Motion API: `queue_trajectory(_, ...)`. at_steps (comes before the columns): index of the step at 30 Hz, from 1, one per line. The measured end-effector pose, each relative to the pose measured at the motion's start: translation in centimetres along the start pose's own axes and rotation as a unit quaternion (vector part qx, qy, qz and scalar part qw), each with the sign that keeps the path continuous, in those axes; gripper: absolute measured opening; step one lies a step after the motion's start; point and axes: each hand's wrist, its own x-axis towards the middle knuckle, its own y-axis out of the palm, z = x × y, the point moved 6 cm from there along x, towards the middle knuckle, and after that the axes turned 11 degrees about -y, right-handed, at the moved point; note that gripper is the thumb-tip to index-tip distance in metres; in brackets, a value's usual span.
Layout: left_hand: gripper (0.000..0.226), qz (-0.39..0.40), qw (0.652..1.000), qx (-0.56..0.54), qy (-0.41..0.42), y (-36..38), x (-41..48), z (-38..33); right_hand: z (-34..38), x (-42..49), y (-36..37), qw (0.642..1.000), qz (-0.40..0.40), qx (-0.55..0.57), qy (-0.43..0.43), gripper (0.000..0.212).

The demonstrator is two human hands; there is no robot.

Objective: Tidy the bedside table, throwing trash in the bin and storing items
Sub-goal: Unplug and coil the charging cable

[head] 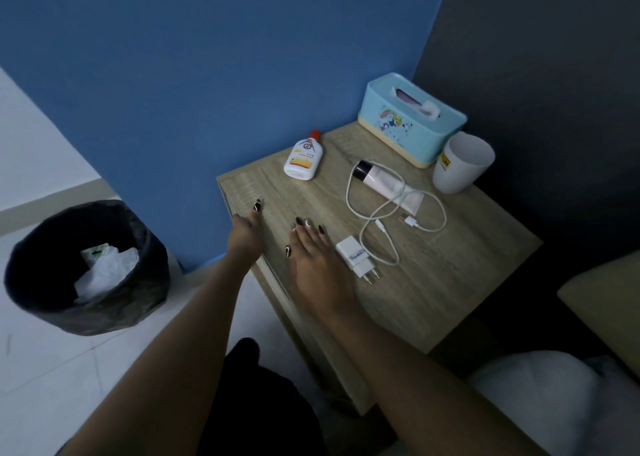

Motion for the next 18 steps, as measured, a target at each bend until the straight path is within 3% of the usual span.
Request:
queue_trajectory(2,0.062,-0.001,1.000,0.000,-0.016,-0.1,-0.1,0.0,0.0,0.0,-0.3,1.000,0.007,0.017,0.003,0.040)
queue_trajectory(4,0.067,-0.059,0.997,0.043,-0.008,-0.6,-0.6,-1.0,0.1,0.4,-1.5,0.997,-0.009,0.080,0.018,0.042)
queue_trajectory(6,0.070,-0.138,0.977,0.131,0.091,-1.0,-2.4,-3.3,-0.6,0.8,-3.9,0.984,-0.040,0.164,0.052,0.042)
queue_trajectory(8,0.063,-0.158,0.937,0.189,0.246,0.0,-5.4,-6.4,-2.6,1.0,-7.5,0.976,-0.100,0.178,0.074,0.038)
queue_trajectory(10,0.051,-0.113,0.898,0.217,0.365,2.4,-8.1,-9.1,-6.1,0.8,-10.4,0.975,-0.137,0.137,0.109,0.033)
queue_trajectory(12,0.046,-0.049,0.863,0.265,0.426,5.8,-10.3,-10.8,-10.5,0.0,-11.6,0.971,-0.120,0.101,0.178,0.034)
queue_trajectory(15,0.040,0.008,0.842,0.319,0.436,10.8,-12.1,-11.6,-15.6,-2.9,-11.7,0.960,-0.061,0.025,0.273,0.044)
queue_trajectory(18,0.038,-0.004,0.828,0.388,0.405,13.9,-12.4,-10.8,-16.8,-5.1,-10.7,0.960,0.017,-0.037,0.275,0.036)
